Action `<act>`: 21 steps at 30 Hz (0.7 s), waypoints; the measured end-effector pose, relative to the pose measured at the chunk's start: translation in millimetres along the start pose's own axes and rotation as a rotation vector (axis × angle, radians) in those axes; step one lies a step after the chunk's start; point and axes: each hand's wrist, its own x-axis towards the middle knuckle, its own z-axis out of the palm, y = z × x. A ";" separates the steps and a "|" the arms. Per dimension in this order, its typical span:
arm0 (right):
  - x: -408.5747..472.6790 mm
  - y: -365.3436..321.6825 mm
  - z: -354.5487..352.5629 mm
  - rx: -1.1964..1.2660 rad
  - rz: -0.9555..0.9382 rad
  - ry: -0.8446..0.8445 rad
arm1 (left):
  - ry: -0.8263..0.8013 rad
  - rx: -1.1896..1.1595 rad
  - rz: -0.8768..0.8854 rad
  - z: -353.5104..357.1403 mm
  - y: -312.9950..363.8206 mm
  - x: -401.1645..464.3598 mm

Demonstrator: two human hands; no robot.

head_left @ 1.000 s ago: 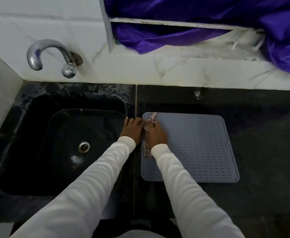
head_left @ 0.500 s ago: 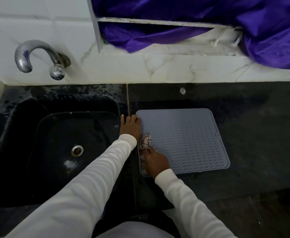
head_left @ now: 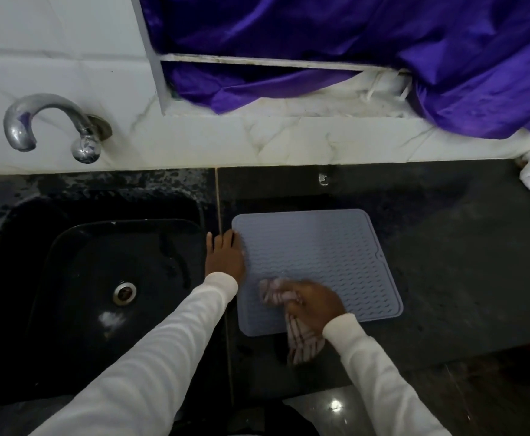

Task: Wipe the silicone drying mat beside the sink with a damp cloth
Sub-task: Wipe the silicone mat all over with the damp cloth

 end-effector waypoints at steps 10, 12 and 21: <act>26.7 -9.0 67.6 -0.235 0.085 0.063 | 0.088 -0.123 -0.124 49.3 37.6 -54.3; 21.2 4.8 60.0 -0.248 0.111 0.113 | 0.093 -0.092 -0.119 49.3 36.5 -54.4; 0.7 98.4 18.9 -0.296 0.148 0.128 | 0.097 -0.051 -0.125 52.8 34.8 -56.3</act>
